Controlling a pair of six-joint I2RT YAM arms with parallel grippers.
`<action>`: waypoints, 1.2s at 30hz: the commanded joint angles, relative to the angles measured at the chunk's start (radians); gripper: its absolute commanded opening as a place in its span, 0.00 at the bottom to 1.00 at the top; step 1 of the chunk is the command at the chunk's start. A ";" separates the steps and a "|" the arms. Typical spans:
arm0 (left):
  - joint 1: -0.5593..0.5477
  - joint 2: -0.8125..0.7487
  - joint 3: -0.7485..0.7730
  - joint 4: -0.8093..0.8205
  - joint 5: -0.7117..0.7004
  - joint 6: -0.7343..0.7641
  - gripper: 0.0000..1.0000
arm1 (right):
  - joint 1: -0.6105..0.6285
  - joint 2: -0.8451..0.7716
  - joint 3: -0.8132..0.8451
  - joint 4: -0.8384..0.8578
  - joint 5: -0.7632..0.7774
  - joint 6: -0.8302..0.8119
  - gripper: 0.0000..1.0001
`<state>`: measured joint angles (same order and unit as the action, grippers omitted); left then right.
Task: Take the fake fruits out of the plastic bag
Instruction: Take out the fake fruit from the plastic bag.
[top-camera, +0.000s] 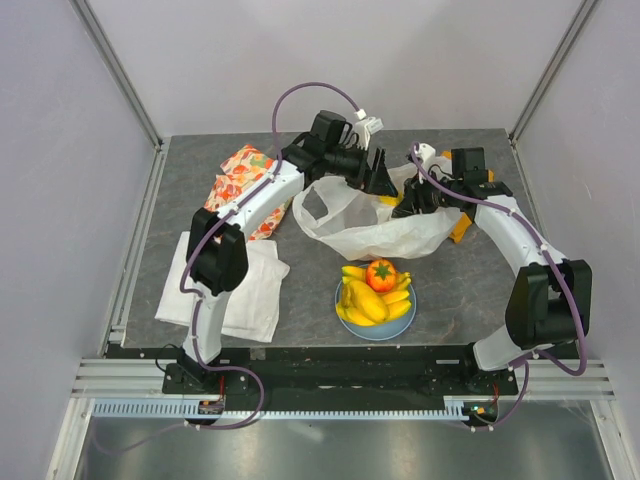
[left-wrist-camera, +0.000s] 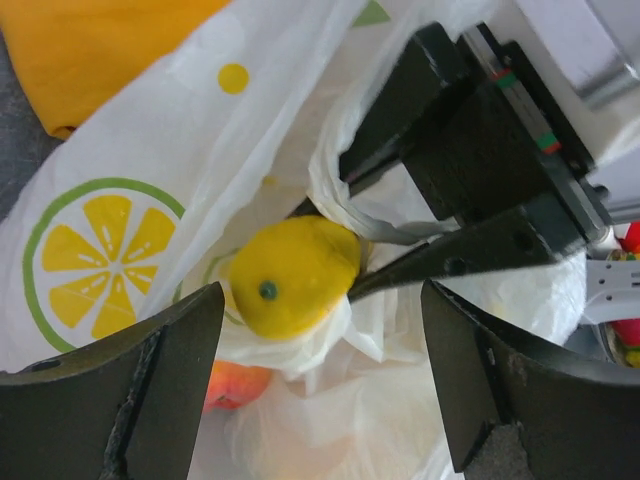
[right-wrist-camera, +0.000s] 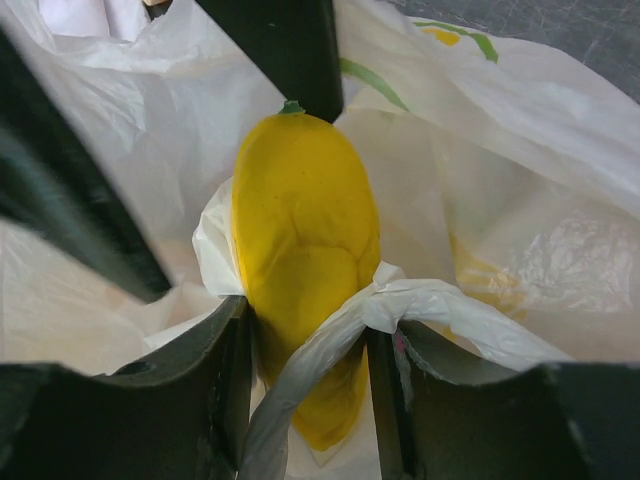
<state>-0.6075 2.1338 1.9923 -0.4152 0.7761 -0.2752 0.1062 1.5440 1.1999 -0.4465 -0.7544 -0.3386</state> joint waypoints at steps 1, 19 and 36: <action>0.000 0.046 0.049 0.041 -0.029 -0.045 0.82 | 0.010 -0.005 0.012 0.000 -0.045 -0.028 0.00; 0.012 0.041 0.151 0.018 -0.121 0.077 0.02 | -0.008 0.074 0.142 -0.148 0.104 -0.053 0.98; 0.072 -0.117 0.168 0.001 -0.129 0.133 0.02 | -0.045 -0.094 0.282 -0.228 0.004 0.049 0.98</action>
<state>-0.5667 2.0819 2.1536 -0.4252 0.6380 -0.1585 0.0700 1.4940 1.4246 -0.6941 -0.6807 -0.3523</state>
